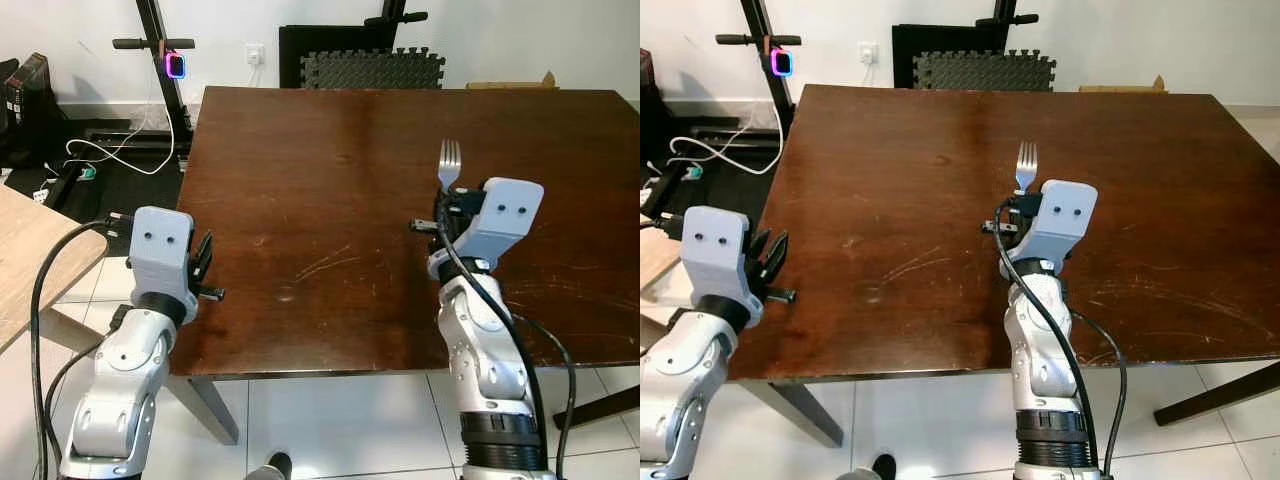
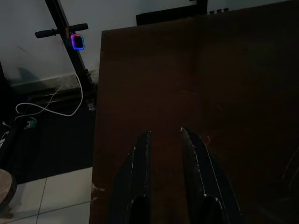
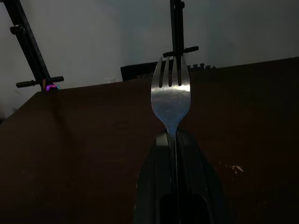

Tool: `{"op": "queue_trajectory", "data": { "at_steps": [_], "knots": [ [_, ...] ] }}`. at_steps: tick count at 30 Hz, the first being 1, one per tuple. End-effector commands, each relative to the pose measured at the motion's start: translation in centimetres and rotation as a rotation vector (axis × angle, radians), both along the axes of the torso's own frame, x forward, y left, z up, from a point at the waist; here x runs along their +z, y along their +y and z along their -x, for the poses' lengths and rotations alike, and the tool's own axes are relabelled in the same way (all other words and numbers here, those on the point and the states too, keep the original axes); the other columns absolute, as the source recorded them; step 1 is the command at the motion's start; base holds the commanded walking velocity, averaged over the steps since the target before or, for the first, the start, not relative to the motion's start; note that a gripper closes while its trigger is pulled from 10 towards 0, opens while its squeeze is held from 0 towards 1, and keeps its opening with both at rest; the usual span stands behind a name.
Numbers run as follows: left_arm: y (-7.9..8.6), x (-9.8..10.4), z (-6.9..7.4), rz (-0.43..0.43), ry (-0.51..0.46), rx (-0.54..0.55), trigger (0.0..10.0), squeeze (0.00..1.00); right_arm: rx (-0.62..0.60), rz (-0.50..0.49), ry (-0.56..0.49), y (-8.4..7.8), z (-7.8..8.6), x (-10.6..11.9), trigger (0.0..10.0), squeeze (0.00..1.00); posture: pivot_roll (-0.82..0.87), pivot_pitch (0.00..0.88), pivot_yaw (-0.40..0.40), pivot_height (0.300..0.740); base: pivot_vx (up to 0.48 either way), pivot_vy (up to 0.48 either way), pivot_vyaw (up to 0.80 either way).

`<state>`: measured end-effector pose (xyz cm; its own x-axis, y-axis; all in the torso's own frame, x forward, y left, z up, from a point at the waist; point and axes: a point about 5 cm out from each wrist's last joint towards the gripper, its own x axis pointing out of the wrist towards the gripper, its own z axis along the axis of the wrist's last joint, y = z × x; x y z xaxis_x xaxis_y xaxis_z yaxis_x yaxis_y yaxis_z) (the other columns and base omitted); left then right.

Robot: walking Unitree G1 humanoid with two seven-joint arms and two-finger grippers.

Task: Setting the table

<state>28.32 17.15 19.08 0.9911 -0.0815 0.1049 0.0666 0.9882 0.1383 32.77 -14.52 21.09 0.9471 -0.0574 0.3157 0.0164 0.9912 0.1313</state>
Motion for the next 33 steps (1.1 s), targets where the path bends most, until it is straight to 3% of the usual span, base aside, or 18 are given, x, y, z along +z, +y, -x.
{"op": "queue_trajectory", "data": {
  "at_steps": [1, 33],
  "knots": [
    [0.1, -0.8, 0.13, -0.001, 0.038, 0.006, 10.0, 0.0, 0.006, -0.015, 0.019, 0.08, 0.21, -0.47, 10.0, 0.0, 0.11, 0.116, 0.032, 0.74, -0.398, 0.0, 0.0],
    [0.27, -0.83, -0.05, -0.009, 0.037, 0.01, 10.0, 0.0, 0.006, -0.012, 0.02, 0.13, 0.13, -0.48, 10.0, 0.0, 0.11, 0.106, 0.037, 0.74, -0.349, 0.0, 0.0]
  ]
}}
